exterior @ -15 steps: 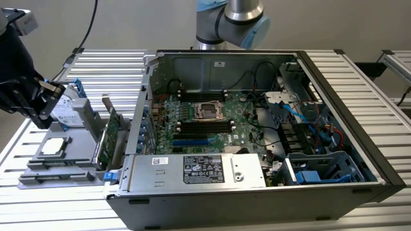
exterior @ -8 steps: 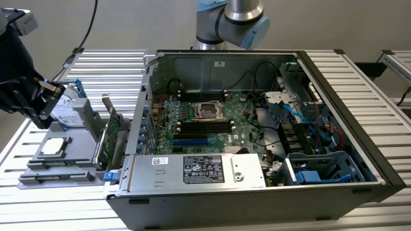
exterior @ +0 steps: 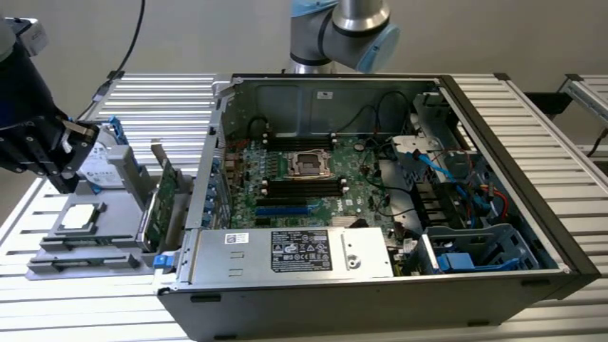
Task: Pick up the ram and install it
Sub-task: 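Pick up the ram and move it above insertion slot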
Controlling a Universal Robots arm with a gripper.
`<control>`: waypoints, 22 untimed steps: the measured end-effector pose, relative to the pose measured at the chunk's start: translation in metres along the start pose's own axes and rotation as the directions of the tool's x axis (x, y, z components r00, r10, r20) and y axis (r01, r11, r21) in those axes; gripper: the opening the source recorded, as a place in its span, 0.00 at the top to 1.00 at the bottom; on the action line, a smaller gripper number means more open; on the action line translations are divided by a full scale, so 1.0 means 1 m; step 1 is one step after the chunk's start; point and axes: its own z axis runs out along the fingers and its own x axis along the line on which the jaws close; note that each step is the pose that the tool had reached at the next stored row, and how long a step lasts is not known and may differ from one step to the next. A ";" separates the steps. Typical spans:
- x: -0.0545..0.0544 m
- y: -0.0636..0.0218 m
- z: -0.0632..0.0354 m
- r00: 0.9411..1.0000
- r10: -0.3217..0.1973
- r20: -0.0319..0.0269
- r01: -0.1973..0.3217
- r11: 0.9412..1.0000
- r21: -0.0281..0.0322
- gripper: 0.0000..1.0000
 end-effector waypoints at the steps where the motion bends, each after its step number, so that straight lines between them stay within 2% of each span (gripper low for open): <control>1: 0.000 0.0000 0.0008 1.000 -0.018 -0.001 0.018 1.000 0.001 0.89; 6: 0.000 -0.0002 0.0041 0.994 -0.109 -0.006 0.109 0.994 0.005 0.89; 11: 0.000 -0.0004 0.0071 0.980 -0.199 -0.011 0.199 0.980 0.009 0.89; 16: -0.001 -0.0007 0.0127 0.958 -0.286 -0.015 0.286 0.958 0.013 0.89; 19: -0.001 -0.0008 0.0163 0.941 -0.338 -0.017 0.339 0.941 0.015 0.89; 22: -0.001 -0.0010 0.0199 0.921 -0.389 -0.019 0.389 0.921 0.016 0.89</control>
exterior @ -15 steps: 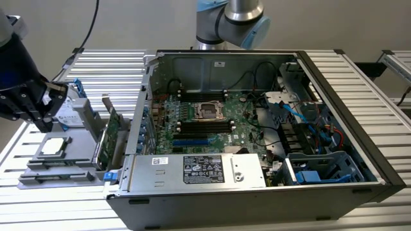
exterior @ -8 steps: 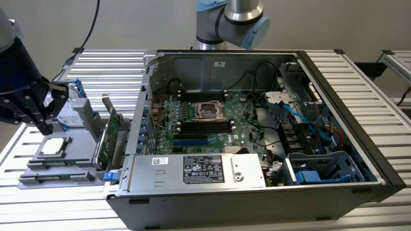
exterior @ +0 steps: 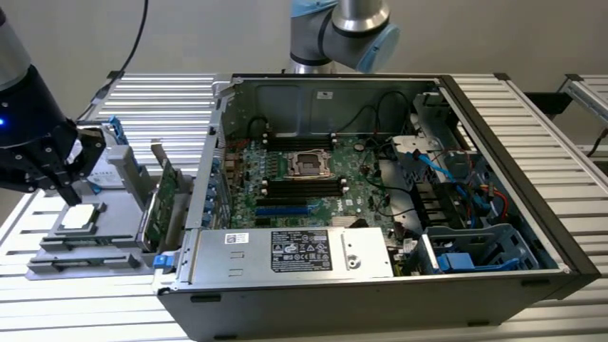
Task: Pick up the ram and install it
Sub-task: 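Pick up the ram and move it above insertion slot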
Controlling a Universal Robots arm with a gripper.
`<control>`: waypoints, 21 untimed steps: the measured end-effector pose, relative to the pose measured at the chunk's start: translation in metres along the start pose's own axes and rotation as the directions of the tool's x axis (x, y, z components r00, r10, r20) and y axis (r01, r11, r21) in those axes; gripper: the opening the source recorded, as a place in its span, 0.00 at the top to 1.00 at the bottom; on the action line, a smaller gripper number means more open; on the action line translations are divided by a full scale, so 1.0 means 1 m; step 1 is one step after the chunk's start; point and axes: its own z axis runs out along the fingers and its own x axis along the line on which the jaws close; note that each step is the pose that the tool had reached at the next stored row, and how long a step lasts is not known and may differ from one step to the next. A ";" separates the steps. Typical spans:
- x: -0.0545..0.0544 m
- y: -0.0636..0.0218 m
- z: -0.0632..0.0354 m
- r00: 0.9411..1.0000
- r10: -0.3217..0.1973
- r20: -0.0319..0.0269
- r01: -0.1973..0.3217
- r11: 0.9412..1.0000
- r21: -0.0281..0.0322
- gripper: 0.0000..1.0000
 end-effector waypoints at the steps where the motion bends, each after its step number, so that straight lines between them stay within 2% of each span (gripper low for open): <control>1: 0.000 0.0000 0.0013 1.000 -0.019 0.000 0.019 1.000 0.001 0.89; 6: 0.000 -0.0003 0.0069 0.994 -0.109 -0.001 0.109 0.994 0.002 0.89; 11: -0.001 -0.0006 0.0124 0.980 -0.199 -0.002 0.199 0.980 0.003 0.89; 16: -0.001 -0.0009 0.0177 0.958 -0.288 -0.003 0.288 0.958 0.004 0.89; 19: -0.001 -0.0010 0.0203 0.941 -0.339 -0.006 0.339 0.941 0.005 0.89; 21: -0.001 -0.0010 0.0220 0.927 -0.374 -0.008 0.374 0.927 0.006 0.89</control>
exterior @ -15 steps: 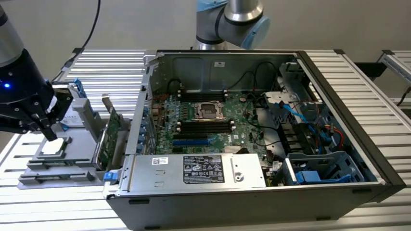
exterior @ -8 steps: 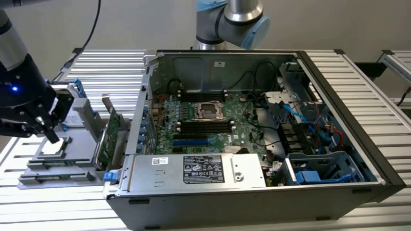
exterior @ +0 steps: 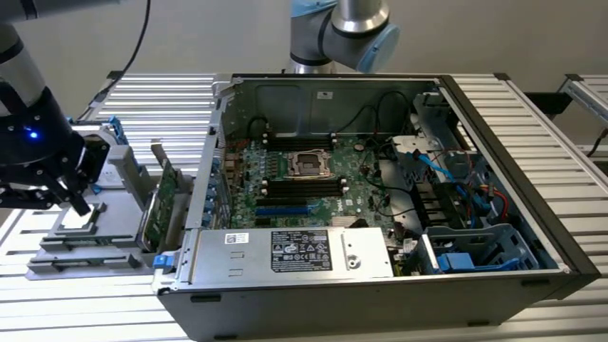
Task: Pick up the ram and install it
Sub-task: 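Pick up the ram and move it above insertion slot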
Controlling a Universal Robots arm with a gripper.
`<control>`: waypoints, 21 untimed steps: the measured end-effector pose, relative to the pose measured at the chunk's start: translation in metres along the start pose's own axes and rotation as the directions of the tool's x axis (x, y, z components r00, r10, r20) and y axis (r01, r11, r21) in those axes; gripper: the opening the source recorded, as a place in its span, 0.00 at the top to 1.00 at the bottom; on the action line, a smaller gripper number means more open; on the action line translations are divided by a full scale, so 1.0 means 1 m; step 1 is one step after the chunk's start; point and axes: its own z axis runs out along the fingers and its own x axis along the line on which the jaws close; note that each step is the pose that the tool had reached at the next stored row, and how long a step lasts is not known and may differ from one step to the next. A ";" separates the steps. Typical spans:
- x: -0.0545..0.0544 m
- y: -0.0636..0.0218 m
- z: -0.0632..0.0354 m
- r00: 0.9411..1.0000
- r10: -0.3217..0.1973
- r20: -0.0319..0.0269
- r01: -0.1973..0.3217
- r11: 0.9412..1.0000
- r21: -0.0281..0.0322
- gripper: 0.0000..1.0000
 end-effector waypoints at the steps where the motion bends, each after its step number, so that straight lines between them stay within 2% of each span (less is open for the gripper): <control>1: 0.000 -0.0001 0.0007 1.000 -0.018 -0.001 0.018 1.000 0.001 0.89; 6: 0.000 -0.0002 0.0035 0.994 -0.108 -0.006 0.108 0.994 0.003 0.89; 11: 0.000 -0.0003 0.0044 0.980 -0.198 -0.012 0.198 0.980 0.005 0.89; 16: 0.000 -0.0003 0.0044 0.958 -0.286 -0.017 0.286 0.958 0.007 0.89; 21: 0.000 -0.0003 0.0044 0.928 -0.371 -0.023 0.371 0.929 0.008 0.89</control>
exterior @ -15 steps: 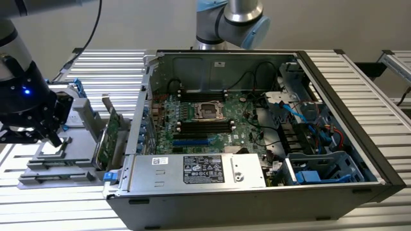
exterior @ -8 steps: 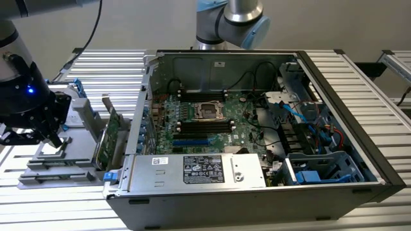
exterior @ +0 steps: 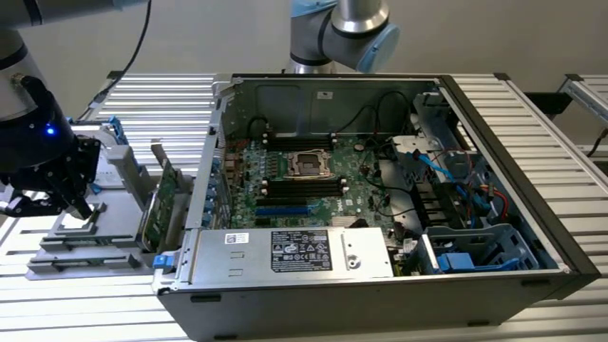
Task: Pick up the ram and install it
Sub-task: 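Pick up the ram and move it above insertion slot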
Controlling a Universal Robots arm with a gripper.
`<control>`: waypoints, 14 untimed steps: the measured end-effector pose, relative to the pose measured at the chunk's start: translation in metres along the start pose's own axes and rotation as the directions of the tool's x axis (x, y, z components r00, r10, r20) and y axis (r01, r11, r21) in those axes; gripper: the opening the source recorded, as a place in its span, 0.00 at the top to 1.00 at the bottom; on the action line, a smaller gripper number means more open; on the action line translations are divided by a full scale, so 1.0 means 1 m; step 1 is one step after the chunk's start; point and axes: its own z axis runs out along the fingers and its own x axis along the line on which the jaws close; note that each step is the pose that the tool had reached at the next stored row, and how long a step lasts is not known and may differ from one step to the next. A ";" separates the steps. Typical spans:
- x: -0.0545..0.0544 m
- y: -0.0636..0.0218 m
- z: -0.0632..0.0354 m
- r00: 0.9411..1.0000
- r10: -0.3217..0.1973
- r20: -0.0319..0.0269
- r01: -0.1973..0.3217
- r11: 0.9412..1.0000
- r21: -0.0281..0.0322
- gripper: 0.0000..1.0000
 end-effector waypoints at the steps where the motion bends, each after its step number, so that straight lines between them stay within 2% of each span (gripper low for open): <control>1: 0.000 0.0000 0.0000 1.000 -0.018 -0.001 0.018 1.000 0.001 0.89; 5: 0.000 0.0000 0.0000 0.996 -0.091 -0.005 0.091 0.996 0.003 0.89; 9: 0.000 0.0000 0.0000 0.986 -0.164 -0.010 0.164 0.987 0.005 0.89; 10: 0.000 0.0000 0.0000 0.977 -0.213 -0.013 0.213 0.977 0.006 0.89; 14: 0.000 0.0000 0.0000 0.959 -0.283 -0.018 0.283 0.959 0.007 0.89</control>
